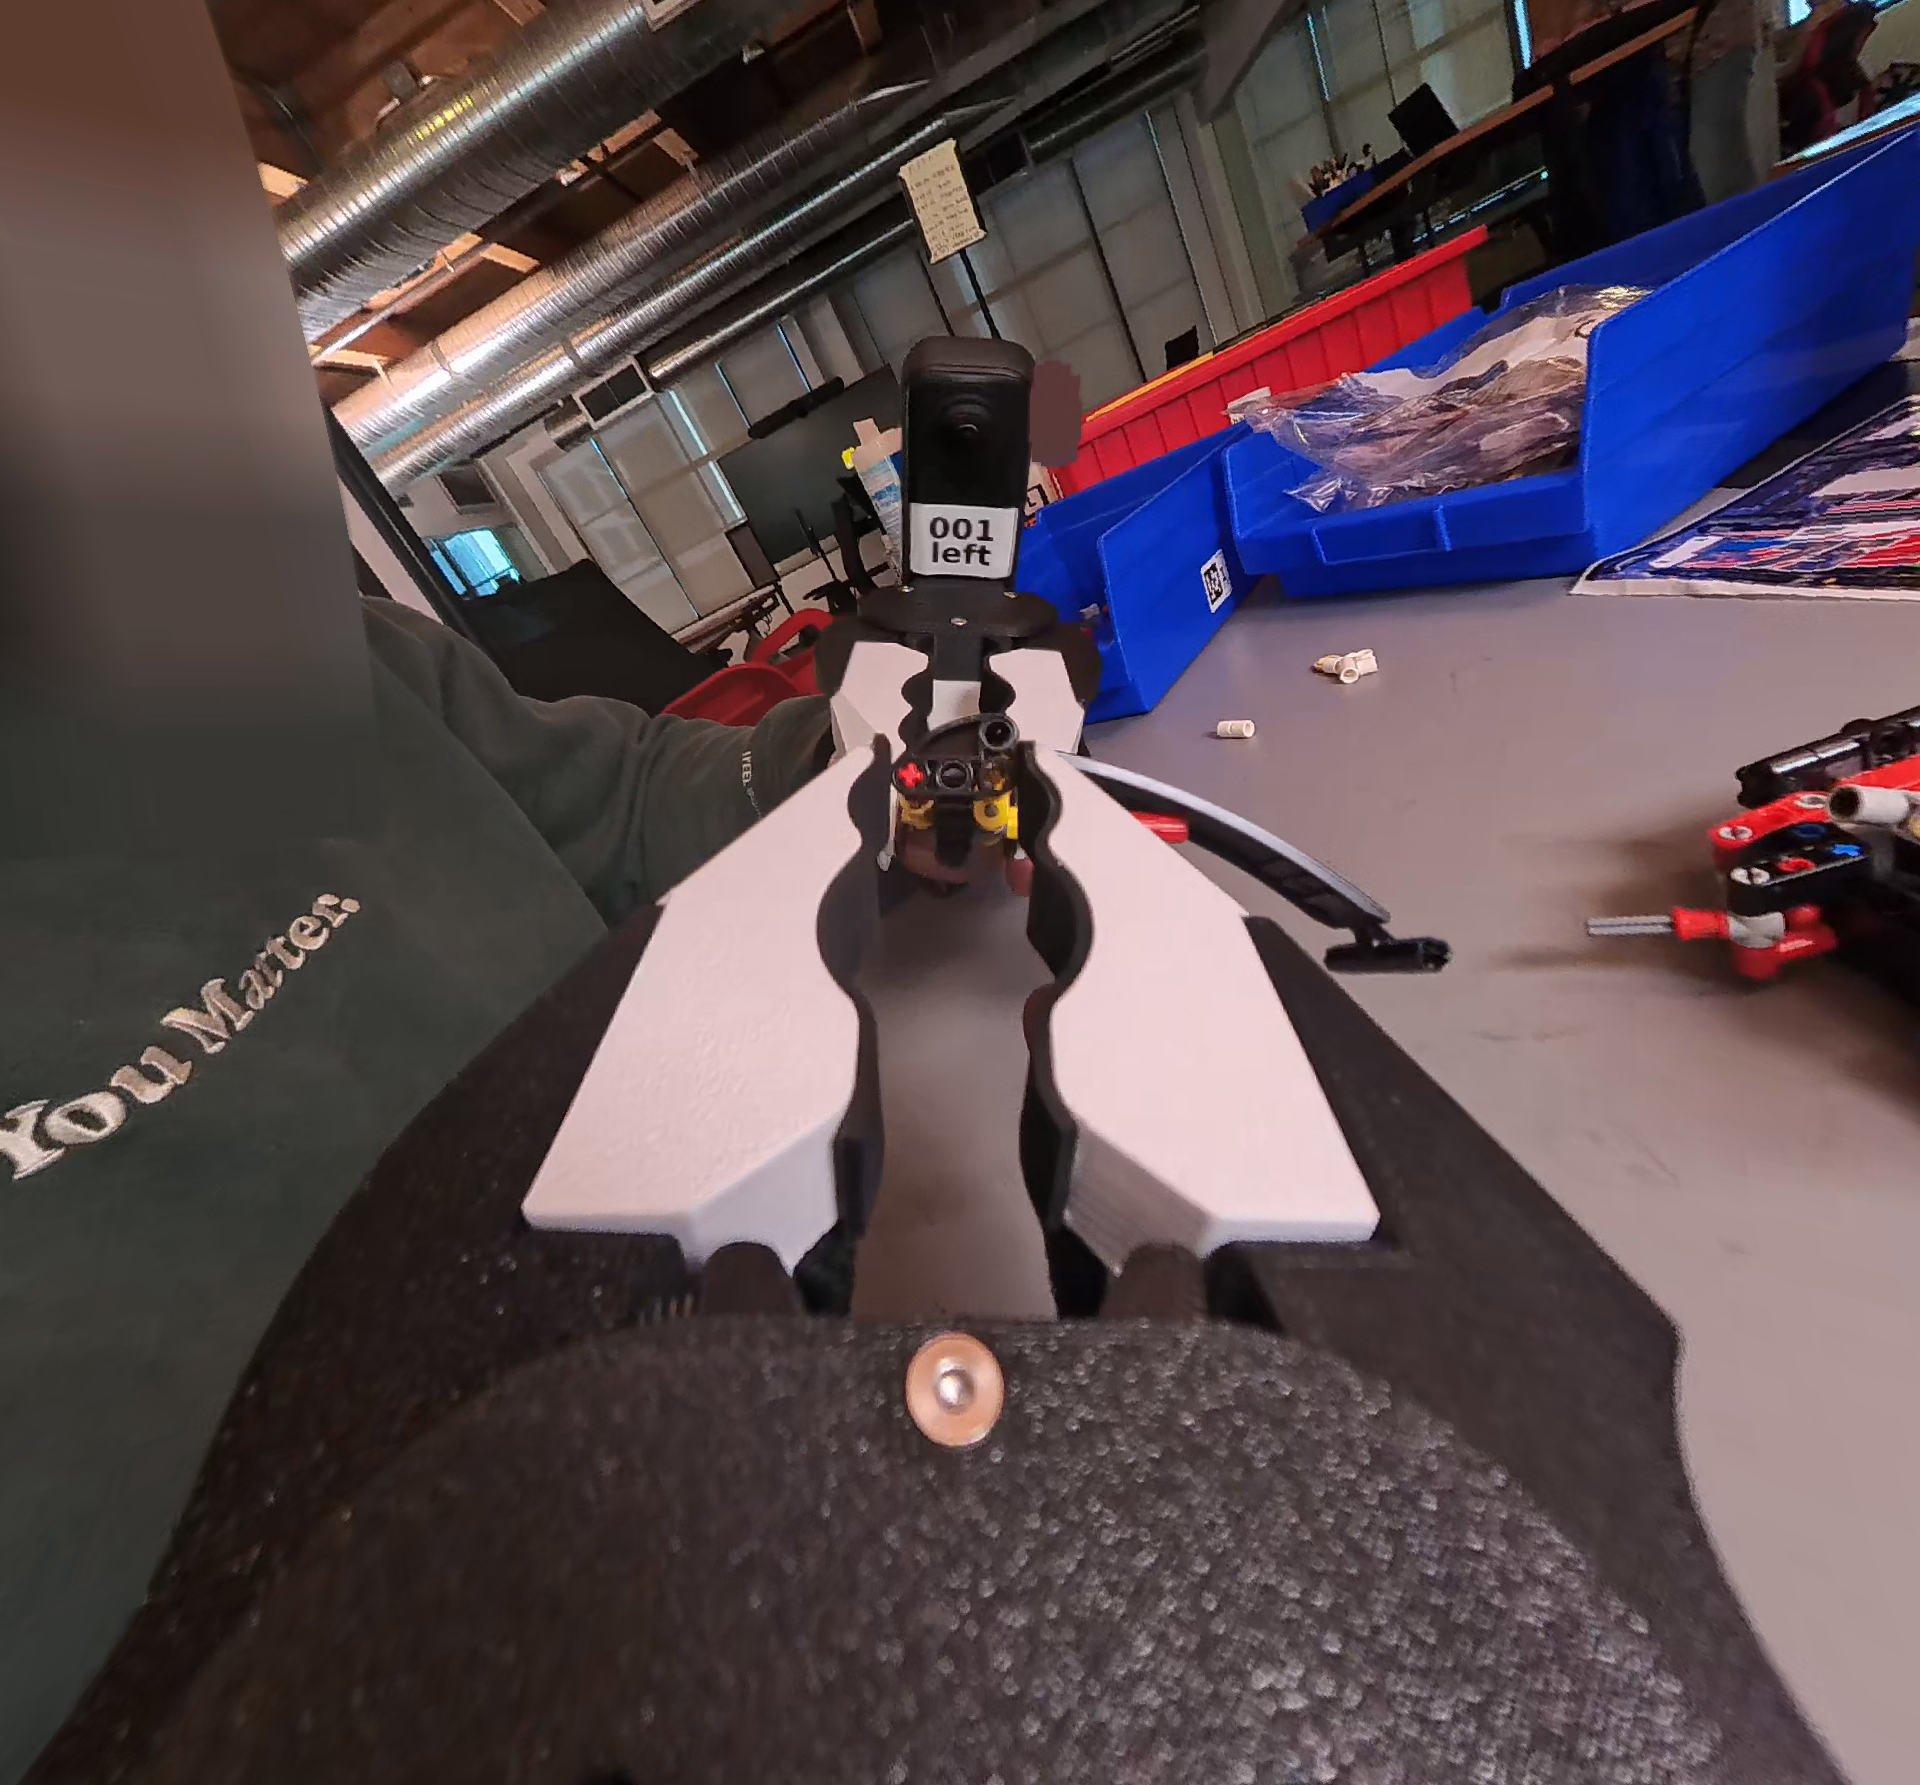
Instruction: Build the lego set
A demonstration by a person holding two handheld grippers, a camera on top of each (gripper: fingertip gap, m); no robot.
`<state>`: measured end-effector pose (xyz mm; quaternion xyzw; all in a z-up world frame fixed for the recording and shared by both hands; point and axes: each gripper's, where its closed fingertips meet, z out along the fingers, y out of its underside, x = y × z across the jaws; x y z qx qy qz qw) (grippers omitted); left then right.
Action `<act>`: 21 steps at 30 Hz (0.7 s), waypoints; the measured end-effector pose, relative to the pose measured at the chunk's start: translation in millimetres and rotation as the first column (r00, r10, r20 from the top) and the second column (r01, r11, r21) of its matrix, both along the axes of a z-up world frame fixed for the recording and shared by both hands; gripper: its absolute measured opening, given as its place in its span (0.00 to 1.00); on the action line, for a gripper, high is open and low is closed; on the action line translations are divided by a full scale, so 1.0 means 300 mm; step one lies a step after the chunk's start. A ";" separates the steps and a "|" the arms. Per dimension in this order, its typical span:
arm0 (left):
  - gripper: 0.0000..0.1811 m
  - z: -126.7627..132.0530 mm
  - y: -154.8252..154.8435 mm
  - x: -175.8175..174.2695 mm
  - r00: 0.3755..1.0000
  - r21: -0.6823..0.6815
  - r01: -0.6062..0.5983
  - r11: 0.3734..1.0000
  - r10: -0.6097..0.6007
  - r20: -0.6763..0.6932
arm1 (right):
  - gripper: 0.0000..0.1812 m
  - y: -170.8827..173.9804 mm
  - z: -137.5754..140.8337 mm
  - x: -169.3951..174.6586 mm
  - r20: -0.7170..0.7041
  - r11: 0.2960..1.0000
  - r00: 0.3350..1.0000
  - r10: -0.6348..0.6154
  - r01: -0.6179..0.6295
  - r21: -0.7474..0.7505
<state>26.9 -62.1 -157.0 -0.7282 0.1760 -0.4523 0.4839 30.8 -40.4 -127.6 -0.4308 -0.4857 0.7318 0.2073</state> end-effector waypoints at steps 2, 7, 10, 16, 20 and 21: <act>0.12 0.004 -0.002 0.002 1.000 -0.019 0.007 1.000 -0.007 0.029 | 0.11 0.000 0.004 -0.001 -0.002 1.000 1.000 0.005 -0.005 -0.017; 0.12 0.006 -0.005 0.002 0.998 -0.041 0.020 0.999 -0.017 0.061 | 0.11 -0.002 0.002 0.000 -0.001 1.000 1.000 0.010 -0.010 -0.020; 0.12 0.005 -0.008 0.006 0.997 -0.055 0.033 0.998 -0.029 0.075 | 0.11 -0.004 -0.002 0.002 0.006 1.000 1.000 0.019 -0.019 -0.016; 0.12 -0.006 -0.024 0.019 0.983 -0.149 0.106 0.983 -0.082 0.161 | 0.11 -0.013 -0.016 0.003 0.052 0.995 0.996 0.067 -0.063 -0.071; 0.12 -0.012 -0.023 0.016 0.976 -0.194 0.121 0.973 -0.081 0.203 | 0.11 -0.013 -0.036 0.005 0.111 0.989 0.988 0.110 -0.098 -0.110; 0.12 -0.012 -0.023 0.016 0.974 -0.200 0.123 0.972 -0.080 0.212 | 0.12 -0.014 -0.039 0.007 0.118 0.988 0.986 0.118 -0.105 -0.114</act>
